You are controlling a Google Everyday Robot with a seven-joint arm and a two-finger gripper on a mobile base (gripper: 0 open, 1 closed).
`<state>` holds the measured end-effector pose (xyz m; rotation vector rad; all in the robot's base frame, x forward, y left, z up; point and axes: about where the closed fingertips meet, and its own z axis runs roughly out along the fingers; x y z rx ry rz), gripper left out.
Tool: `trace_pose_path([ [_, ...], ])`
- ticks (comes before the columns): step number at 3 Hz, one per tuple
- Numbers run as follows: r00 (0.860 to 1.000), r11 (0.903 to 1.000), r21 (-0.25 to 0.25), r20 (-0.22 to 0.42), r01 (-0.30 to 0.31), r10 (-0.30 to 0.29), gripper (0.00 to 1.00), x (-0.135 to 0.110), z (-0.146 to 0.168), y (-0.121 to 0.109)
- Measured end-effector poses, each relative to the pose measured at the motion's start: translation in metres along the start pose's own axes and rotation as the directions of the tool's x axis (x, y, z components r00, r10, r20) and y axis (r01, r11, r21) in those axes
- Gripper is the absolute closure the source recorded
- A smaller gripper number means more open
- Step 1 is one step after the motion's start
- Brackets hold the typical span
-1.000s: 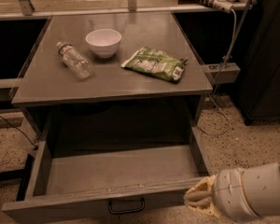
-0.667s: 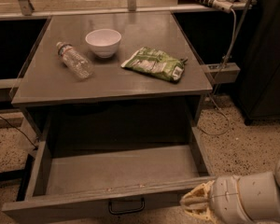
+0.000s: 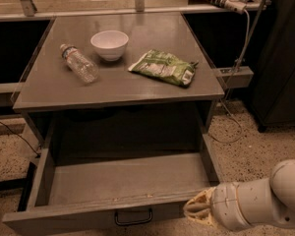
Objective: Close top drawer
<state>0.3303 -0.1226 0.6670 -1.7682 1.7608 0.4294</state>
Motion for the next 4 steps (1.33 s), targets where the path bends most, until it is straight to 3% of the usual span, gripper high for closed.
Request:
trace_pose_path([
  [1, 1.000, 1.0000, 0.001, 0.000, 0.001, -0.001, 0.82, 0.0003, 0.0010, -0.0007],
  [4, 1.000, 1.0000, 0.001, 0.000, 0.001, -0.001, 0.12, 0.0003, 0.0010, -0.0008],
])
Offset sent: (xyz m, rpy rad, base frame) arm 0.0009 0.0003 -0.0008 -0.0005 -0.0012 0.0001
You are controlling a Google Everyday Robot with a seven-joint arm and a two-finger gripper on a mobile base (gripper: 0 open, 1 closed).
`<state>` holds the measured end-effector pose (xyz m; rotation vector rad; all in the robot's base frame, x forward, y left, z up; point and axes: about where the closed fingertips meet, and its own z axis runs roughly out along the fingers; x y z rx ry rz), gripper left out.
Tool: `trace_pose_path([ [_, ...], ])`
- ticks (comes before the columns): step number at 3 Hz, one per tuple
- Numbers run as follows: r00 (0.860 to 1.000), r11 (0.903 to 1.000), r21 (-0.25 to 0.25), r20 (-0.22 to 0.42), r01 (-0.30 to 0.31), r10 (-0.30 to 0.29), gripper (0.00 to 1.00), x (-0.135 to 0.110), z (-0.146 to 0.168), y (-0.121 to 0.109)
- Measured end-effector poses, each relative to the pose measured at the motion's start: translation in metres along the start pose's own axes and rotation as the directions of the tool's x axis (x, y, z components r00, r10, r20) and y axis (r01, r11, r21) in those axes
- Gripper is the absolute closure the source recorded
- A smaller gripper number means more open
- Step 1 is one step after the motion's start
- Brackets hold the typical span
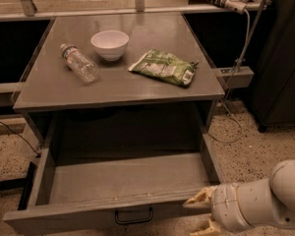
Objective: Close top drawer
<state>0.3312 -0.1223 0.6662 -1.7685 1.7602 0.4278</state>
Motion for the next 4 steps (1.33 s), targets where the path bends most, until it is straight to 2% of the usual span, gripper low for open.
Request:
trace_pose_path([
  [1, 1.000, 0.9998, 0.016, 0.005, -0.011, 0.011, 0.00, 0.003, 0.003, -0.005],
  [2, 1.000, 0.9985, 0.053, 0.020, -0.011, 0.010, 0.00, 0.008, 0.013, -0.037],
  [3, 0.999, 0.9968, 0.080, 0.039, -0.002, -0.002, 0.16, 0.013, 0.024, -0.076],
  [4, 0.999, 0.9968, 0.079, 0.048, 0.007, -0.011, 0.39, 0.021, 0.039, -0.119],
])
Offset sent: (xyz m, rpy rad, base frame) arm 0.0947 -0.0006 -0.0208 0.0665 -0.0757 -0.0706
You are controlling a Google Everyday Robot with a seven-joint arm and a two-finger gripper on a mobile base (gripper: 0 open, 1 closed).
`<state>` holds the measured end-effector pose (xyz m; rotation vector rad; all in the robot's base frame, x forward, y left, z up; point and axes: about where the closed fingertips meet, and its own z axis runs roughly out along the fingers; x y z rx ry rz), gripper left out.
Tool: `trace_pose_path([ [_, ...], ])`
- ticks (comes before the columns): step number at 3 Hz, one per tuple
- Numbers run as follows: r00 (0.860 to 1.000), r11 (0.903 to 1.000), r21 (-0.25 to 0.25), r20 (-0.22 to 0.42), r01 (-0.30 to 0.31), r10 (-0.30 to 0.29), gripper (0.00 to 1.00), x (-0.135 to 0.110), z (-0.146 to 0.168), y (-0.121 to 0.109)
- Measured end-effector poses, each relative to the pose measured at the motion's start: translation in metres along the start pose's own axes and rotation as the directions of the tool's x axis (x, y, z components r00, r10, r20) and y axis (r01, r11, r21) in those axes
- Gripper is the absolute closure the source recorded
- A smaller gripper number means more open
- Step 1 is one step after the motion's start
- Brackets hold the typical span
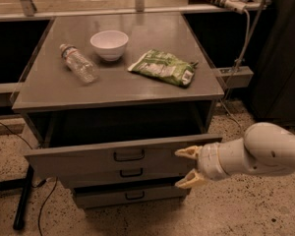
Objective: Close top drawer
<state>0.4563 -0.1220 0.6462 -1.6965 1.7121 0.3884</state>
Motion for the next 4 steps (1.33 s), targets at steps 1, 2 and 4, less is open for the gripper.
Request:
trace_pose_path([
  [1, 0.999, 0.9996, -0.002, -0.031, 0.028, -0.028, 0.62, 0.0012, 0.0145, -0.0521],
  [2, 0.999, 0.9994, 0.000, -0.035, 0.035, -0.035, 0.60, -0.0006, 0.0160, -0.0584],
  [4, 0.999, 0.9994, 0.000, -0.035, 0.035, -0.035, 0.14, -0.0006, 0.0160, -0.0584],
])
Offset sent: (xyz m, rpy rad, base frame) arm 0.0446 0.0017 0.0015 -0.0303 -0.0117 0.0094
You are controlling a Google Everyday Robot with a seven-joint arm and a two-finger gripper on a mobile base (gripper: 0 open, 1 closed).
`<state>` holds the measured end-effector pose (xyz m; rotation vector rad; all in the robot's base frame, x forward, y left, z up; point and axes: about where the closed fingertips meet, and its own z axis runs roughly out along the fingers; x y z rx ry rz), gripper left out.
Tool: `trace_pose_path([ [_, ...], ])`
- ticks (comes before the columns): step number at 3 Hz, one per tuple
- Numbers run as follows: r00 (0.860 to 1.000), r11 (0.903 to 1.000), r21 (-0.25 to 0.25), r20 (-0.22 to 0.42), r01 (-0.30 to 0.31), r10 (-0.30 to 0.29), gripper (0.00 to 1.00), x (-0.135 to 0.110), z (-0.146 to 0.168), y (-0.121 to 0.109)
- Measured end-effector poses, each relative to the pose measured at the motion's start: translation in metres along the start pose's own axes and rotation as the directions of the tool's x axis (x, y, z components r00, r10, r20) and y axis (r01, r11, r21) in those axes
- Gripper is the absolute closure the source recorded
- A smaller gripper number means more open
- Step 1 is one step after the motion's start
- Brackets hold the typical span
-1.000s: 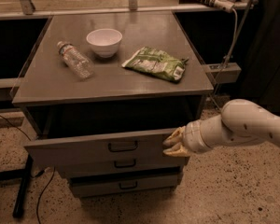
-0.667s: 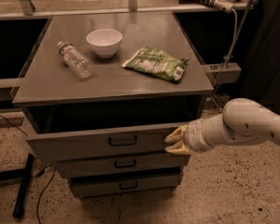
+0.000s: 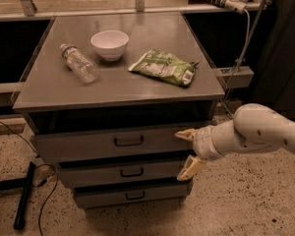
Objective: Close top drawer
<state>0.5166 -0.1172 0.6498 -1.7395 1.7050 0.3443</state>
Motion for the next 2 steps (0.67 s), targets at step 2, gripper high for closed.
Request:
trace_pose_path([
  [2, 1.000, 1.0000, 0.000, 0.000, 0.000, 0.000, 0.00, -0.0001, 0.0001, 0.0000],
])
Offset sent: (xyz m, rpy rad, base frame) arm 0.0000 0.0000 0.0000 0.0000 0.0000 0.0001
